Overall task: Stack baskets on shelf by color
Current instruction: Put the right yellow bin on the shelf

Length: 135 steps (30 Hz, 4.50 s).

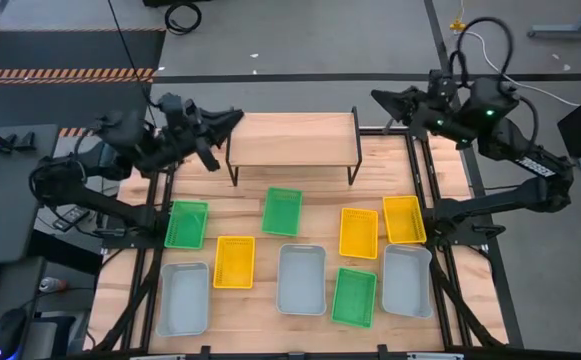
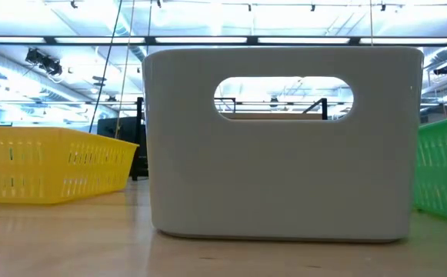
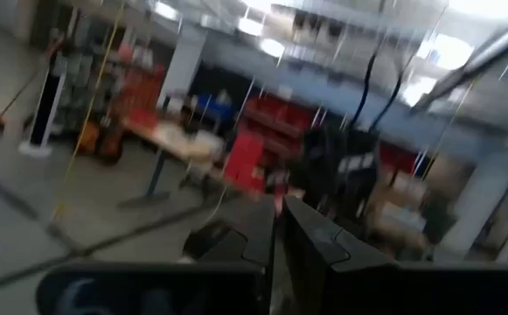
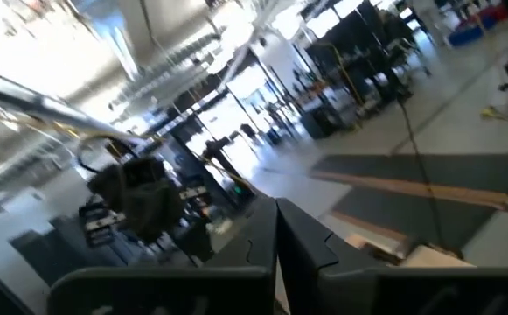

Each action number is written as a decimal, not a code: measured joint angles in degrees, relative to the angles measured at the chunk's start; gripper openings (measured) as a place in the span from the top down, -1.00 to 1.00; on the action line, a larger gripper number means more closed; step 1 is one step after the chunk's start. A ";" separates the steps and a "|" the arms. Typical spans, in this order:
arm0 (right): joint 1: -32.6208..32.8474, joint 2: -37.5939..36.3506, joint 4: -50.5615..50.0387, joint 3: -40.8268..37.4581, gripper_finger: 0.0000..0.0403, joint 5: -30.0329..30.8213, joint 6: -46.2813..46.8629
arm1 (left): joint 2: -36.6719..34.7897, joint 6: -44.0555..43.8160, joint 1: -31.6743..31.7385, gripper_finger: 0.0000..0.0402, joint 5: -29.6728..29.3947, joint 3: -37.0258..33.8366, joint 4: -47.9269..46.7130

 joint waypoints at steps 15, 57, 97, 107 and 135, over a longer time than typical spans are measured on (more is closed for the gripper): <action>-3.67 4.54 -19.90 -0.02 0.34 -0.74 -0.71 | 1.35 -8.80 -0.52 0.18 0.50 -0.06 -26.22; 7.62 6.21 -47.01 -39.83 -0.13 -9.97 42.85 | -1.27 -11.26 -0.47 0.11 1.90 -0.06 -34.93; 7.51 6.30 -49.45 -37.45 0.93 -3.59 34.33 | -1.27 -17.57 -0.50 0.14 3.06 -0.06 -35.10; 1.59 6.30 -58.91 -16.85 0.93 8.29 24.45 | -1.27 -17.41 -0.49 0.14 3.06 -0.06 -35.05; -16.27 29.62 -38.09 10.09 0.90 -7.39 7.56 | -1.27 -17.43 -0.49 0.14 3.06 -0.06 -34.97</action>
